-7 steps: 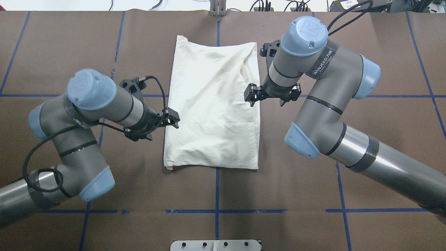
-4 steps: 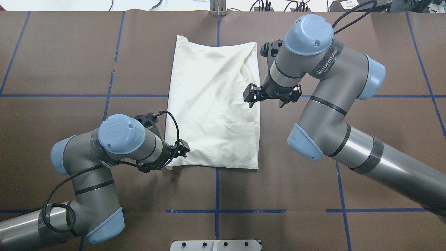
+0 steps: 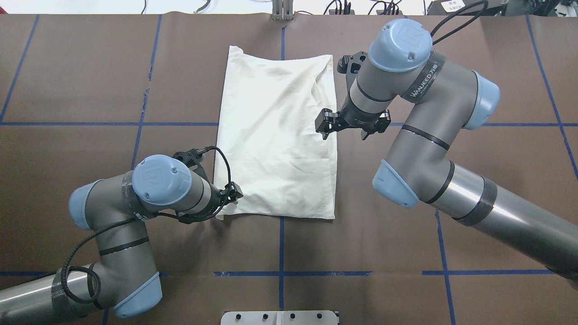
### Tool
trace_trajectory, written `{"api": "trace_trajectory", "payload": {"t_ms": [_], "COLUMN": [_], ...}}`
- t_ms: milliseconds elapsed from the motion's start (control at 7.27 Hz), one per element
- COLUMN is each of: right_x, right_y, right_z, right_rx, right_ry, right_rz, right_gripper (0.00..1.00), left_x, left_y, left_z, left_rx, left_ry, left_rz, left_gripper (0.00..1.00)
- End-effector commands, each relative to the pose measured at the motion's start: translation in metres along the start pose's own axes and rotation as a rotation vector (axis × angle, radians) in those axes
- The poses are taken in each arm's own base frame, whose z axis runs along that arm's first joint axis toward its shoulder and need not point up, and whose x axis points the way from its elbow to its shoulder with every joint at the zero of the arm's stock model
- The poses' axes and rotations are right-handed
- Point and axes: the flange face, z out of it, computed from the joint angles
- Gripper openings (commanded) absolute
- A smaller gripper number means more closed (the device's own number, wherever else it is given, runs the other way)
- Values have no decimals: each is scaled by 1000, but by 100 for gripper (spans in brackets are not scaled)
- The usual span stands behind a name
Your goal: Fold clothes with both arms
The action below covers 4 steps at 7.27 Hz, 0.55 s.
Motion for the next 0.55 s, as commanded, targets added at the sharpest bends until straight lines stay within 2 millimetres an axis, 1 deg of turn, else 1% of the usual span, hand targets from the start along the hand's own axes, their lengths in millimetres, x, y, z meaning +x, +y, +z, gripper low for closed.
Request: {"api": "trace_trajectory", "payload": {"t_ms": [0,138,413], "right_x": [0,1,4], "right_y": [0,-1,0], "right_z": [1,1,3], "right_rx": [0,1,-1], "right_ry": [1,1,6], "right_rz": [0,0,3], "right_gripper": [100,100,100], "left_x": [-1,1,2], "left_y": [-5,-3,0], "left_z": [1,1,2], "left_rx": [8,5,1], "left_ry": [-4,-1,0], "left_rz": [-5,-5,0], "left_gripper": [82,74,51]}}
